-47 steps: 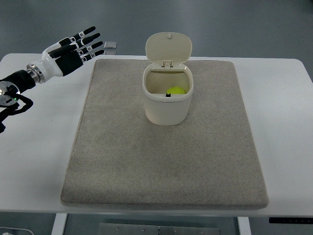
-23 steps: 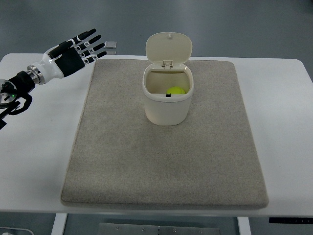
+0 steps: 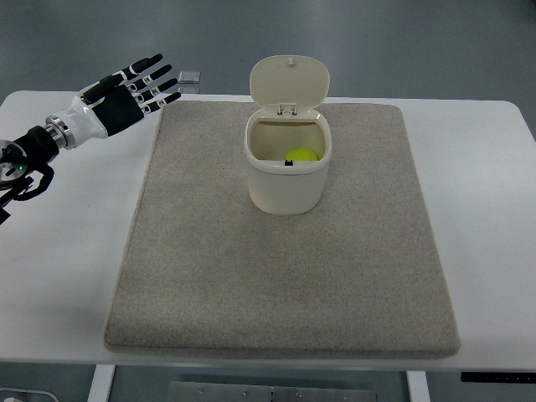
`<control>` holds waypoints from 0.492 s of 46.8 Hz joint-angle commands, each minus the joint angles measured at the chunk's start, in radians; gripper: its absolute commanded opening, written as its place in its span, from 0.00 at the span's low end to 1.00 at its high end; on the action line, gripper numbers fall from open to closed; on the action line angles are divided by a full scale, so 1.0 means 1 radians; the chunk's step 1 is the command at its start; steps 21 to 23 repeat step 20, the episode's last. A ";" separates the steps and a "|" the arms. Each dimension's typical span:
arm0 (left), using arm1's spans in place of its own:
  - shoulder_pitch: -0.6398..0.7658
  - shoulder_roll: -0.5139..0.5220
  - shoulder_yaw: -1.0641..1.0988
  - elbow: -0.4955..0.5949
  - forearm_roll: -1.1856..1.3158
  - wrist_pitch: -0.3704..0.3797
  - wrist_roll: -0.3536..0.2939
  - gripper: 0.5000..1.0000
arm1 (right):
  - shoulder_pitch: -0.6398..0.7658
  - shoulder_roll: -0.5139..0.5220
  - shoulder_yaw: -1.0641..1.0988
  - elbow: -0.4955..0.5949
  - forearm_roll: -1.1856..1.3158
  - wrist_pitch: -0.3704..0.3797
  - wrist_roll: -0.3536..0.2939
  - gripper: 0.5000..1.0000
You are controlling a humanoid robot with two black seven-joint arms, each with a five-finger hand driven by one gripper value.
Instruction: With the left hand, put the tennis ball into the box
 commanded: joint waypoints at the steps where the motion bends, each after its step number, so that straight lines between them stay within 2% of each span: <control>1: 0.000 -0.001 0.000 -0.001 0.000 0.000 0.000 0.99 | 0.000 0.000 0.001 0.000 0.000 0.000 0.000 0.88; 23: 0.006 0.006 -0.001 0.002 0.002 -0.002 0.000 0.99 | -0.001 0.000 0.001 0.001 0.001 -0.009 0.008 0.88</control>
